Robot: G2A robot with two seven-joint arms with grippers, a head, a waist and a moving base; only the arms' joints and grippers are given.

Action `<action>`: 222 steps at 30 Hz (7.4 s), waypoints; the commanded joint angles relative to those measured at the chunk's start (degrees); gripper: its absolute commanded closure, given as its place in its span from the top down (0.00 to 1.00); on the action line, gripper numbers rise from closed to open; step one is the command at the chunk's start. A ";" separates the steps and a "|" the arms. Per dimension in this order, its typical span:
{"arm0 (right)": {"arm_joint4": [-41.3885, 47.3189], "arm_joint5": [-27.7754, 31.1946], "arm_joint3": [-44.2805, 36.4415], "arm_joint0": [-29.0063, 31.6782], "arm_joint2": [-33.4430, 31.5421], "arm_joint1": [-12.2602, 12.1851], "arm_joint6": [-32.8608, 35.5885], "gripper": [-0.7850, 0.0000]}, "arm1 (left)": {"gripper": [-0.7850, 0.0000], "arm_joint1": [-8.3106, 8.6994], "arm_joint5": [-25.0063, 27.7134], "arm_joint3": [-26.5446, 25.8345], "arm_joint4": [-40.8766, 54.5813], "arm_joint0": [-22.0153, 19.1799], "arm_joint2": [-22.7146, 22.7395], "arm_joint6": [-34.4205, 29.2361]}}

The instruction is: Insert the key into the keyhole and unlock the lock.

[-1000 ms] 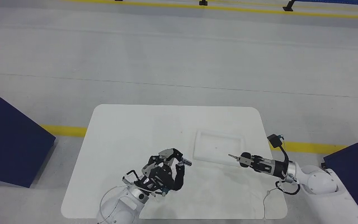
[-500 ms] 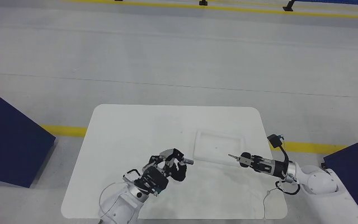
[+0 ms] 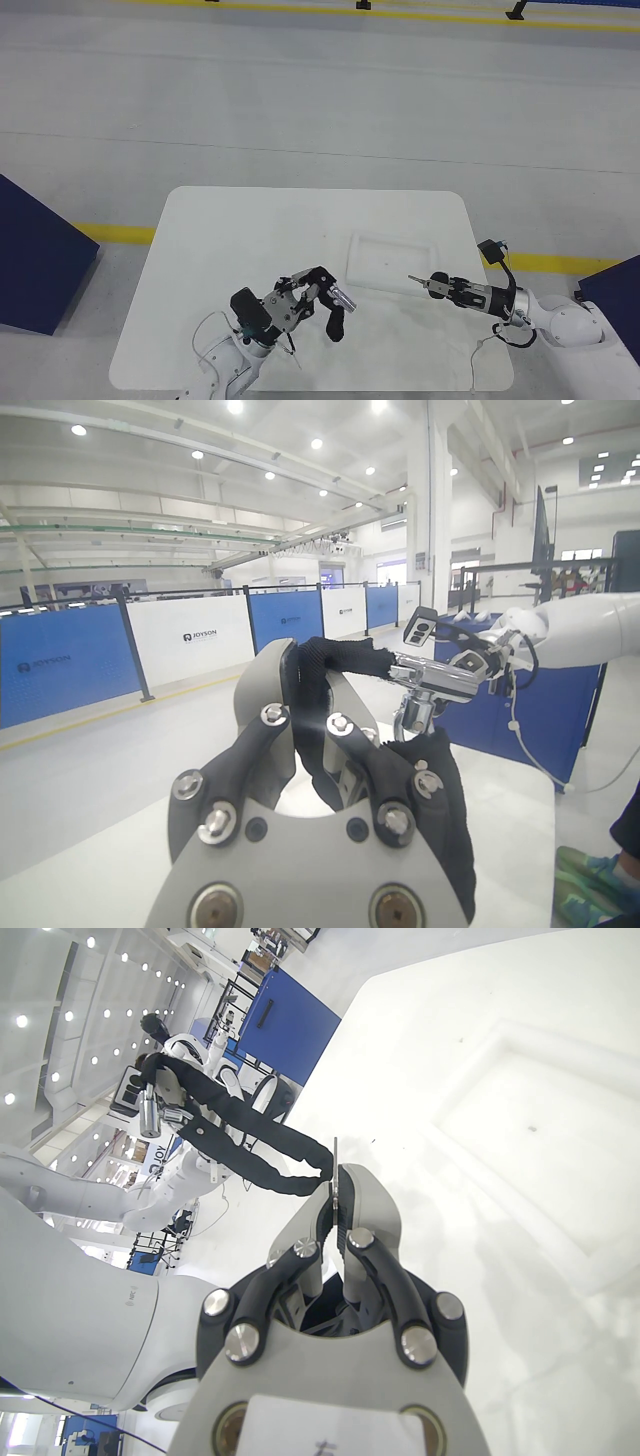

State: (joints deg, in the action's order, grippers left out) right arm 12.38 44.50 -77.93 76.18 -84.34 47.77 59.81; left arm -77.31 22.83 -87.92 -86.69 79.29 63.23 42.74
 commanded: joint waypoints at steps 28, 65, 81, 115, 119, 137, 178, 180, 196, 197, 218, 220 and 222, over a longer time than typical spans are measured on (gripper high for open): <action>-0.11 -0.20 -0.08 0.06 0.02 0.01 -0.27 0.00 | 0.00 -0.63 -15.29 -7.44 12.45 6.62 2.38 -12.26; 24.45 -17.34 -4.06 -10.56 15.39 0.31 17.31 0.00 | 0.00 -1.70 -18.44 -2.84 13.80 5.89 -1.21 -10.24; 27.61 -18.73 -1.06 -14.11 19.47 1.72 18.70 0.00 | 0.00 -1.92 -17.02 -2.47 14.56 5.09 -1.96 -11.57; 30.55 -24.93 -1.37 -15.26 20.94 2.70 18.10 0.00 | 0.00 -1.31 -5.63 -2.62 19.01 5.89 -0.87 -12.11; 30.82 -24.66 -0.03 -16.69 21.95 3.35 17.92 0.00 | 0.00 -1.31 -5.63 -2.62 19.01 5.89 -0.87 -12.11; 29.07 -21.16 2.63 -18.75 23.86 5.24 16.60 0.00 | 0.00 -1.31 -5.63 -2.62 19.01 5.89 -0.87 -12.11; 24.22 -17.09 0.95 -17.85 21.96 6.69 15.18 0.00 | 0.00 -1.31 -5.63 -2.62 19.01 5.89 -0.87 -12.11; 24.02 -17.23 0.84 -17.74 21.87 6.73 14.92 0.00 | 0.00 -1.31 -5.63 -2.62 19.01 5.89 -0.87 -12.11; 23.72 -18.68 0.05 -17.39 21.87 7.24 14.52 0.00 | 0.00 -1.30 -6.38 -3.51 19.31 6.18 -0.76 -13.27; 23.70 -18.80 0.08 -17.39 21.85 7.26 14.48 0.00 | 0.00 -1.28 -6.74 -3.62 19.01 6.20 -0.65 -13.16; 22.71 -21.54 0.07 -17.55 22.26 8.06 12.81 0.00 | 0.00 -1.45 -9.75 -3.29 17.19 6.23 -1.23 -11.69; 22.43 -21.72 -0.01 -17.57 22.34 8.14 12.58 0.00 | 0.00 -1.51 -10.68 -3.26 16.91 6.23 -1.23 -11.29; 22.18 -21.87 -0.11 -17.52 22.36 8.20 12.25 0.00 | 0.00 -1.57 -11.35 -3.24 16.88 6.25 -1.33 -10.98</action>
State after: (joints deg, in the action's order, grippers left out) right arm 34.63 22.67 -77.98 58.63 -61.99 55.95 72.14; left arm -78.85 11.70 -91.15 -69.85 85.53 61.96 31.63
